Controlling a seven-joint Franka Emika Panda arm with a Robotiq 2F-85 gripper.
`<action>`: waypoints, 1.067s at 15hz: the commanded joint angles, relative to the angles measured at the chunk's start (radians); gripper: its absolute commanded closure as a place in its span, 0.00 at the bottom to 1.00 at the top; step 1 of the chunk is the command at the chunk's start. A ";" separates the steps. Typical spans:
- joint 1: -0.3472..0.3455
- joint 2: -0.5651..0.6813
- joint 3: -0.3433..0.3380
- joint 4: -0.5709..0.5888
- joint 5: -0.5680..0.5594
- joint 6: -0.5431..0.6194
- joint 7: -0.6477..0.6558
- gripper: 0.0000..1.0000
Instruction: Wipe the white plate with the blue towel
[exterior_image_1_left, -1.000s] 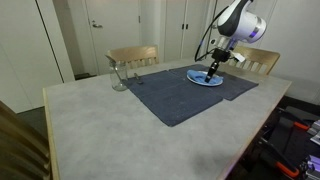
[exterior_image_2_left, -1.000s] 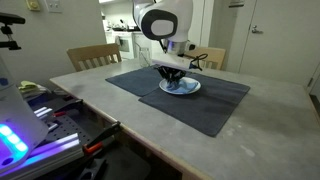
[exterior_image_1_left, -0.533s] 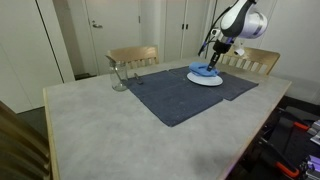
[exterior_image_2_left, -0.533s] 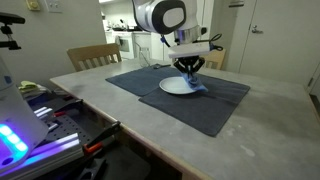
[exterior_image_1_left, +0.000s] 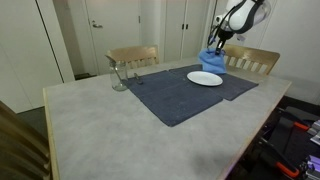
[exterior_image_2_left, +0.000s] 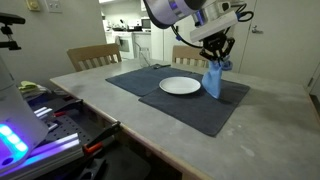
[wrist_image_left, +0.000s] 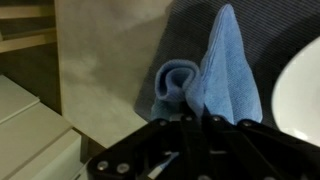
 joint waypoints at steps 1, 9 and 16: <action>0.141 0.093 -0.184 0.112 -0.145 -0.093 0.229 0.98; 0.129 0.110 -0.167 0.097 -0.235 -0.383 0.479 0.98; -0.099 0.107 0.061 0.073 0.066 -0.347 0.391 0.98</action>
